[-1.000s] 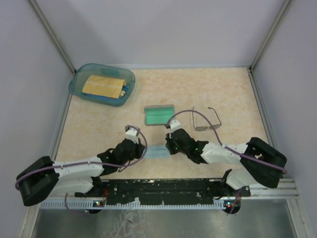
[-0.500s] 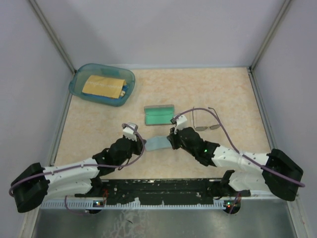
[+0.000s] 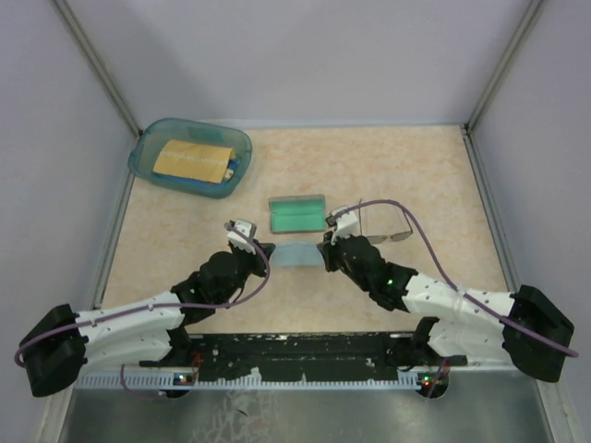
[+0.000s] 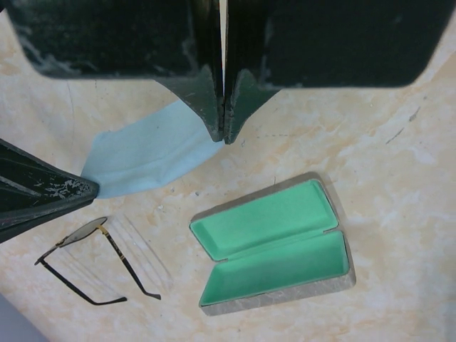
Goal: Organize the sunglasses
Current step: Place the glasses cleaning cloth in the sunglasses case.
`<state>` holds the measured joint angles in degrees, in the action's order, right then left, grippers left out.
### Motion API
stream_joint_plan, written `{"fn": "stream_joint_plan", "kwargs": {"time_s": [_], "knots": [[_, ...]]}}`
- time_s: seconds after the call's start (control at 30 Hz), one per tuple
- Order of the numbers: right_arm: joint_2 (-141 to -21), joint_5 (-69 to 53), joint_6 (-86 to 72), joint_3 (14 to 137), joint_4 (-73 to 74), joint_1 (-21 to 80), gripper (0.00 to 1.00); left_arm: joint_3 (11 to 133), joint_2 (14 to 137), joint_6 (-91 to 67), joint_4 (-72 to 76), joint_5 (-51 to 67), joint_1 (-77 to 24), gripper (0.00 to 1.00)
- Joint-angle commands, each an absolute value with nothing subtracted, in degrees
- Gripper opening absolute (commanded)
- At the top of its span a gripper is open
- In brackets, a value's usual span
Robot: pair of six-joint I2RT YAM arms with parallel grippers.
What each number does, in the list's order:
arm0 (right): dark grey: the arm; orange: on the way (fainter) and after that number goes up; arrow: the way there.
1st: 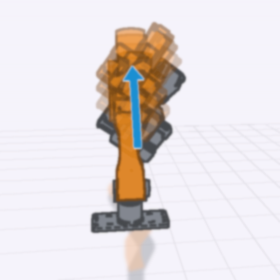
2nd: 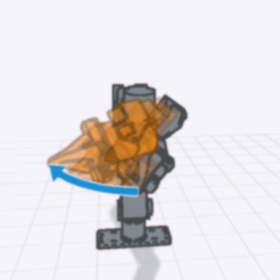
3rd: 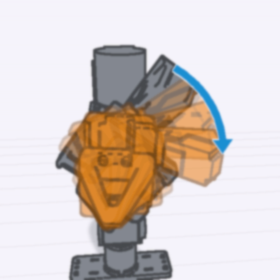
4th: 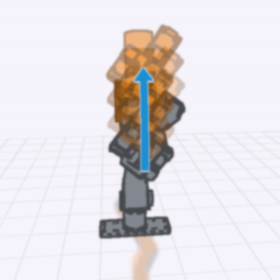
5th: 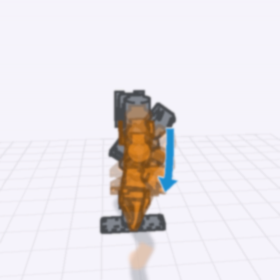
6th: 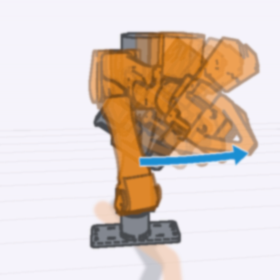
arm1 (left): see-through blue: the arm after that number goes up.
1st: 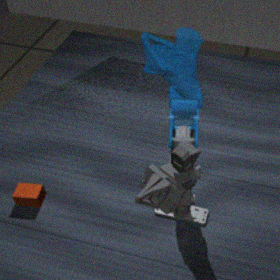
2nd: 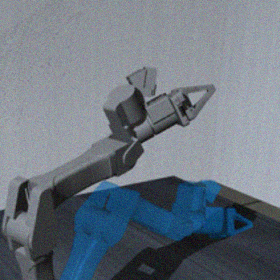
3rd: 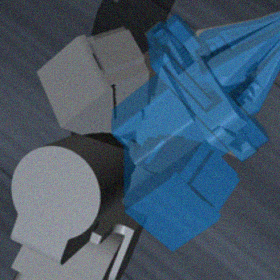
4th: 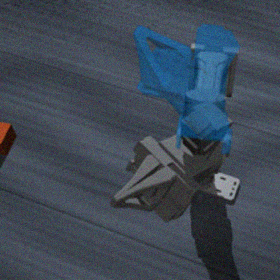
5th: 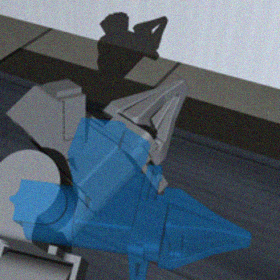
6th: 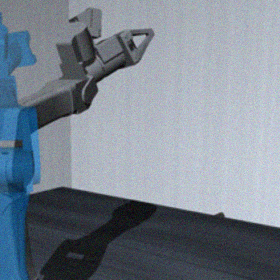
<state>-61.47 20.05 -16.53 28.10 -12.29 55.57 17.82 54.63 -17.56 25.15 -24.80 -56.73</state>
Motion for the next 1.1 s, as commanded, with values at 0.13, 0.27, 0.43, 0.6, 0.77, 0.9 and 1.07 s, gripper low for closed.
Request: {"fn": "stream_joint_plan", "kwargs": {"time_s": [0.13,0.27,0.43,0.6,0.77,0.9,1.07], "knots": [[-60.3,23.2,-15.9,31.0,-13.7,53.5,0.00,22.3,58.1,-16.1,28.4,-26.0,-55.1,0.00],[-60.8,22.1,-16.1,31.5,-14.1,52.0,0.00,22.9,59.5,-16.5,28.6,-24.8,-53.5,0.00],[-62.1,20.5,-15.9,32.7,-14.6,49.8,0.00,24.5,62.2,-17.2,28.5,-23.7,-51.9,0.00],[-63.5,19.3,-15.4,33.5,-15.5,48.3,0.00,24.8,64.6,-17.4,30.2,-23.1,-51.2,0.00],[-65.0,17.9,-15.1,33.9,-16.4,46.8,0.00,25.2,66.5,-17.7,31.5,-22.0,-49.8,0.00],[-66.7,16.7,-15.2,34.1,-17.2,45.5,0.00,25.7,68.3,-18.1,32.6,-20.4,-48.4,0.00],[-68.6,15.0,-15.3,34.0,-18.8,43.8,0.00,26.4,70.9,-18.1,33.7,-19.8,-47.3,0.00]]}}
